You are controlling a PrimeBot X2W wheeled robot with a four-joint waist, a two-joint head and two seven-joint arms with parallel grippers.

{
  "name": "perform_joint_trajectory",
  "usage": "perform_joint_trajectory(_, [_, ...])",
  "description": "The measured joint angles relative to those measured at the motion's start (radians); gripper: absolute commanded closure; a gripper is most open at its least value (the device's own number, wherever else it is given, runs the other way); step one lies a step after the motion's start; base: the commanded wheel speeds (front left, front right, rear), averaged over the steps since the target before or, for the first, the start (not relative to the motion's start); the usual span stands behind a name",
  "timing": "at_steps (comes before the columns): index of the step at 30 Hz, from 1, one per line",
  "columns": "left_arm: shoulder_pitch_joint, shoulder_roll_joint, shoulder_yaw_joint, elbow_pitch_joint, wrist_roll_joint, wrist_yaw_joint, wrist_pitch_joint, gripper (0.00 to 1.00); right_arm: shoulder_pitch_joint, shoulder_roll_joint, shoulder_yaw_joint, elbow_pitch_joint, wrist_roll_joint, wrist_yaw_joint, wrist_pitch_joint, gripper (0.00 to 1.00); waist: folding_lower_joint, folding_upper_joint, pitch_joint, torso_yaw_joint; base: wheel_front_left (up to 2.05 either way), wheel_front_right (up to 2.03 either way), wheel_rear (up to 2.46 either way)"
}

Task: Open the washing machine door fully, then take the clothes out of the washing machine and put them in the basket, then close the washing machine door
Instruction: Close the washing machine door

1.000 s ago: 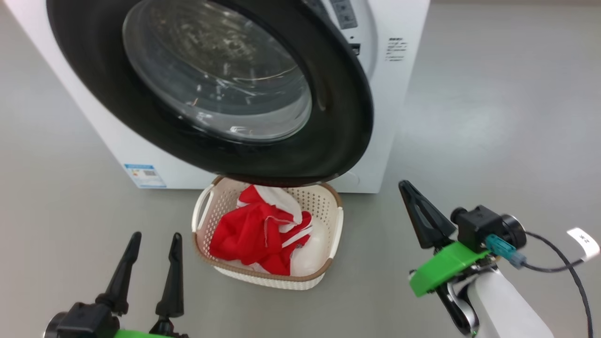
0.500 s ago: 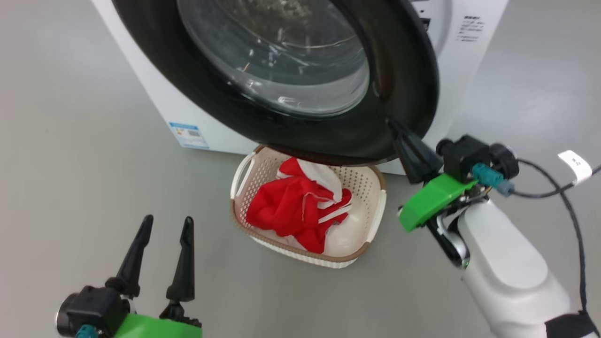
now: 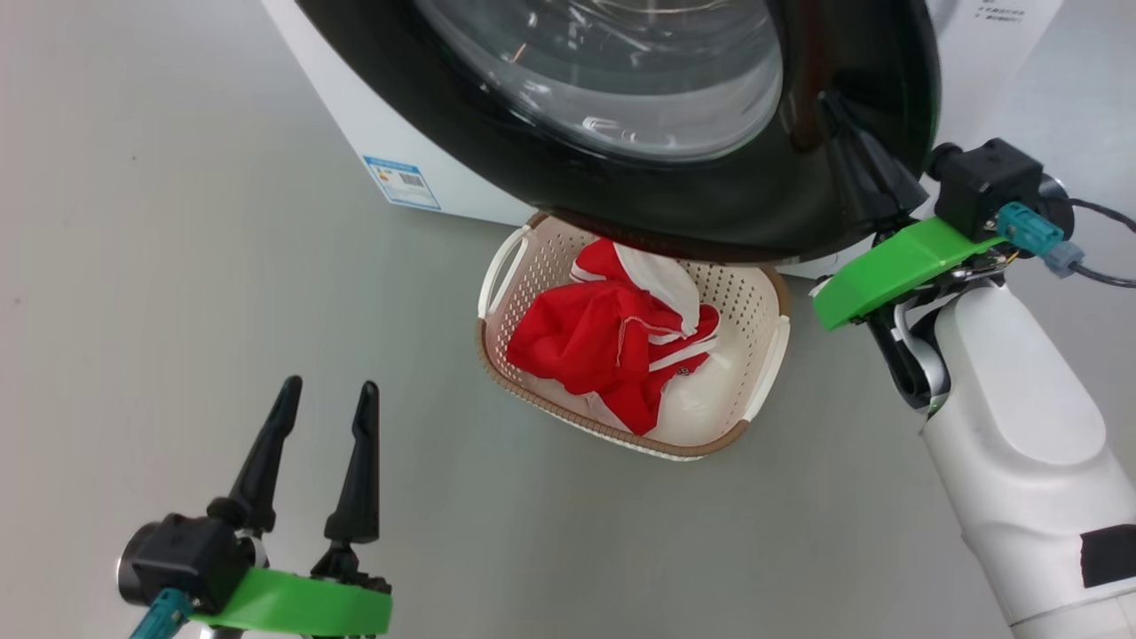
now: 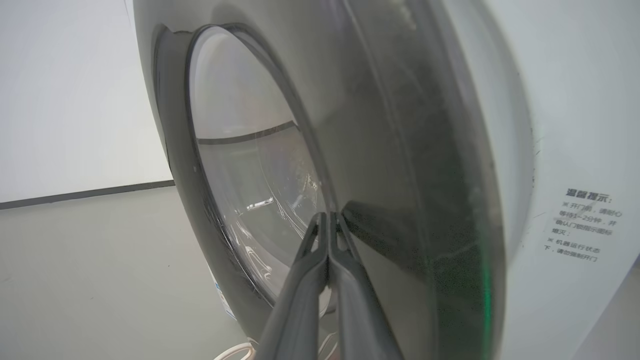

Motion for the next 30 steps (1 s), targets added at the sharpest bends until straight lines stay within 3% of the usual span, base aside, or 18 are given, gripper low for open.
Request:
perform_joint_trajectory(12, [-0.041,-0.005,-0.002,0.001,0.018,-0.011,0.000,0.00,-0.107,-0.009,-0.041,0.010,-0.016,0.003,0.000,1.00,0.0000,0.0000,0.068,0.007,0.00,0.00,0.00])
perform_joint_trajectory(22, [-0.084,-0.008,-0.002,-0.003,0.026,-0.025,0.000,0.00,-0.286,-0.040,-0.048,0.071,0.004,0.003,0.000,1.00,0.0000,0.0000,0.144,0.000,0.00,0.00,0.00])
perform_joint_trajectory(30, [-0.100,-0.009,-0.004,-0.002,0.027,-0.026,0.000,0.00,-0.334,-0.028,-0.052,0.085,0.002,0.012,-0.001,1.00,0.0000,0.0000,0.176,-0.001,0.00,0.00,0.00])
